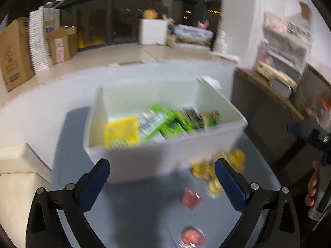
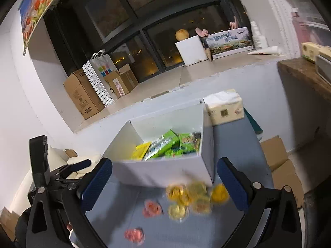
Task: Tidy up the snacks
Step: 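Drop both green snack bags into the white box from both grippers, then grasp a pink jelly cup with the left gripper while the right grasps a red jelly cup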
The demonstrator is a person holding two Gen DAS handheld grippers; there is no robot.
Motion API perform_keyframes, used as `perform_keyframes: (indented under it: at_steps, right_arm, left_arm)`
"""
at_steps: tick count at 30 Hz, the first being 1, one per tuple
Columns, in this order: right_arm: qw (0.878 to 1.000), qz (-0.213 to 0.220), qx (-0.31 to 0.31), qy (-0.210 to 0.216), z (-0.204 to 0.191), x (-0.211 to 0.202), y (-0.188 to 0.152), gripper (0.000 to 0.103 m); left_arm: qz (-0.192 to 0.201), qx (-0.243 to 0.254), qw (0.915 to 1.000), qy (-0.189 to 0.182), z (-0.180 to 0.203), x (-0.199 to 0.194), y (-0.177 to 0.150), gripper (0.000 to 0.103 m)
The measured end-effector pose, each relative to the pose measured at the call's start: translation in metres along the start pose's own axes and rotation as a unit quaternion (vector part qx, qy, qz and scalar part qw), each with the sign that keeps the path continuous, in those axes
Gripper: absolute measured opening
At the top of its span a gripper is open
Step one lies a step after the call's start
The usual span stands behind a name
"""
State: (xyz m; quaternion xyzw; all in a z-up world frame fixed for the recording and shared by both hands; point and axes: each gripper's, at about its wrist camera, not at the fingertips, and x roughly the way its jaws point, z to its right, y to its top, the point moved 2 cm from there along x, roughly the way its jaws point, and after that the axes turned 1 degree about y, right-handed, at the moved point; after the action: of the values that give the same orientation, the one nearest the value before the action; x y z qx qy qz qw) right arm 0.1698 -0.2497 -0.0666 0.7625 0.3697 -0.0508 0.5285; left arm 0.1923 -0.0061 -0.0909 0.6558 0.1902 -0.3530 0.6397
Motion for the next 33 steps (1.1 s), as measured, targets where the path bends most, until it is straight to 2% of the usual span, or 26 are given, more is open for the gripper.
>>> perform_keyframes:
  at_steps: [4, 8, 16, 18, 19, 22, 27, 33]
  right_arm:
    - [1.0, -0.007, 0.001, -0.003, -0.002, -0.024, -0.035, 0.103]
    - [1.0, -0.022, 0.005, -0.017, 0.002, -0.039, -0.067, 0.103]
    - [0.996, -0.054, 0.062, -0.03, 0.024, -0.05, -0.111, 0.103]
    - [0.996, -0.056, 0.065, -0.03, 0.025, -0.052, -0.115, 0.103]
    - [0.996, -0.055, 0.063, -0.032, 0.025, -0.053, -0.115, 0.103]
    - [0.996, -0.051, 0.062, -0.038, 0.025, -0.054, -0.112, 0.103]
    - [0.996, -0.053, 0.057, -0.04, 0.023, -0.054, -0.114, 0.103]
    - [0.997, -0.062, 0.038, -0.033, 0.01, -0.047, -0.116, 0.103]
  left_arm:
    - [-0.049, 0.042, 0.9978, -0.014, 0.025, 0.029, -0.034, 0.103]
    - [-0.069, 0.083, 0.9941, 0.004, 0.04, 0.06, -0.053, 0.103]
    - [-0.095, 0.082, 0.9921, -0.01, 0.046, 0.097, -0.058, 0.101]
    - [-0.101, 0.07, 0.9922, -0.02, 0.046, 0.102, -0.059, 0.082]
    - [-0.108, 0.065, 0.9918, -0.02, 0.045, 0.105, -0.06, 0.061]
    - [-0.104, 0.045, 0.9929, -0.039, 0.043, 0.102, -0.058, 0.046]
    - [-0.091, 0.041, 0.9936, -0.053, 0.039, 0.093, -0.059, 0.046]
    - [-0.055, 0.025, 0.9962, -0.063, 0.027, 0.061, -0.061, 0.046]
